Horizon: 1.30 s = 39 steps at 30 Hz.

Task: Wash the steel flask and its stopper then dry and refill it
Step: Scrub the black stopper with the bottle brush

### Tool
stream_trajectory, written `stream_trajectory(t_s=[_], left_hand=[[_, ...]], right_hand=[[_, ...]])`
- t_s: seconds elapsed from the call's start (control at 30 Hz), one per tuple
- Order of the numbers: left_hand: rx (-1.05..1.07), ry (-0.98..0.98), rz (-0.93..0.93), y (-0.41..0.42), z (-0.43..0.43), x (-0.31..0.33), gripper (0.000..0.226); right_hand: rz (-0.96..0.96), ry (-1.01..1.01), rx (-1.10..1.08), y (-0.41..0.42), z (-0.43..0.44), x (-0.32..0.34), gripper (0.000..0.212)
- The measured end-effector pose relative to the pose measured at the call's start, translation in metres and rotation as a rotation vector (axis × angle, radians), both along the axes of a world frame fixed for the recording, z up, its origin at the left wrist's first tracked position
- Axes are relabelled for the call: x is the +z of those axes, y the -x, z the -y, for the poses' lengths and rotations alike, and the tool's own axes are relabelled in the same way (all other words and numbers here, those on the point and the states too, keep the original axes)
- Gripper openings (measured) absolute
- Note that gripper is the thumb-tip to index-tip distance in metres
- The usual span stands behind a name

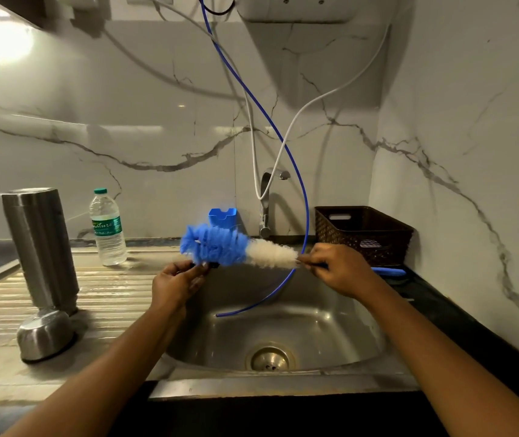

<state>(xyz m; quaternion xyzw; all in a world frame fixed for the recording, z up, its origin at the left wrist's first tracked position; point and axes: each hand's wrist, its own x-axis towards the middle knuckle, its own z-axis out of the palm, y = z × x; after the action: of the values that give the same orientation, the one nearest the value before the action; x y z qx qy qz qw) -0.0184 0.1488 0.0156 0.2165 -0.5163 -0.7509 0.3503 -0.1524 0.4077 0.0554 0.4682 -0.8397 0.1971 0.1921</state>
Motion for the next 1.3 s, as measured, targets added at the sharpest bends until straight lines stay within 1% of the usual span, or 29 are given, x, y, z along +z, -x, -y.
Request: stream_trajectory(t_s=[0.07, 0.1, 0.2, 0.27, 0.33, 0.4, 0.43, 0.5, 0.57, 0.67, 0.77, 0.83, 0.9, 1.0, 1.13, 1.2, 1.3], left_hand=[[-0.006, -0.005, -0.008, -0.001, 0.000, 0.001, 0.016], [0.002, -0.020, -0.018, -0.002, 0.002, 0.002, 0.015], [0.015, -0.078, -0.051, -0.006, 0.008, 0.005, 0.012], [-0.017, -0.089, -0.046, -0.005, 0.005, 0.006, 0.011], [-0.063, -0.069, -0.019, -0.003, -0.001, 0.005, 0.008], [-0.073, -0.090, -0.037, -0.004, -0.002, 0.007, 0.006], [-0.061, -0.113, -0.058, -0.005, 0.001, 0.008, 0.006], [-0.045, -0.152, -0.086, -0.008, 0.005, 0.011, 0.010], [-0.072, -0.168, -0.070, -0.010, 0.003, 0.012, 0.010], [-0.158, -0.185, -0.052, -0.006, -0.006, 0.013, 0.013], [-0.165, -0.245, -0.123, -0.009, -0.003, 0.017, 0.015], [-0.178, -0.295, -0.184, -0.012, 0.004, 0.019, 0.020], [-0.223, -0.297, -0.173, -0.013, 0.003, 0.018, 0.024], [-0.287, -0.291, -0.151, -0.011, -0.005, 0.017, 0.020], [-0.261, -0.294, -0.205, -0.013, -0.001, 0.020, 0.019], [-0.282, -0.295, -0.188, -0.013, -0.003, 0.019, 0.018], [-0.291, -0.290, -0.181, -0.012, -0.009, 0.019, 0.015]], right_hand=[[-0.038, -0.005, 0.007, -0.006, 0.015, -0.005, 0.031], [-0.024, 0.002, 0.002, -0.005, 0.016, -0.005, 0.031], [0.094, 0.033, -0.007, 0.007, -0.002, -0.003, 0.029], [0.137, 0.040, -0.006, 0.009, -0.009, -0.006, 0.029], [0.109, 0.034, 0.025, 0.004, 0.001, -0.010, 0.029], [0.080, 0.029, 0.047, 0.000, 0.013, -0.012, 0.029], [0.096, 0.042, 0.045, 0.000, 0.013, -0.011, 0.029], [0.170, 0.073, 0.037, 0.007, 0.004, -0.010, 0.029], [0.225, 0.078, 0.024, 0.011, -0.006, -0.013, 0.029], [0.192, 0.103, 0.033, 0.005, 0.005, -0.015, 0.027], [0.230, 0.141, 0.047, 0.005, 0.009, -0.016, 0.025], [0.278, 0.144, 0.030, 0.011, -0.003, -0.017, 0.025], [0.301, 0.146, 0.030, 0.012, -0.008, -0.019, 0.025], [0.293, 0.179, 0.092, 0.005, 0.005, -0.019, 0.025], [0.373, 0.208, 0.075, 0.010, -0.002, -0.019, 0.025], [0.395, 0.215, 0.064, 0.011, -0.005, -0.021, 0.026], [0.399, 0.221, 0.104, 0.005, 0.004, -0.021, 0.027]])
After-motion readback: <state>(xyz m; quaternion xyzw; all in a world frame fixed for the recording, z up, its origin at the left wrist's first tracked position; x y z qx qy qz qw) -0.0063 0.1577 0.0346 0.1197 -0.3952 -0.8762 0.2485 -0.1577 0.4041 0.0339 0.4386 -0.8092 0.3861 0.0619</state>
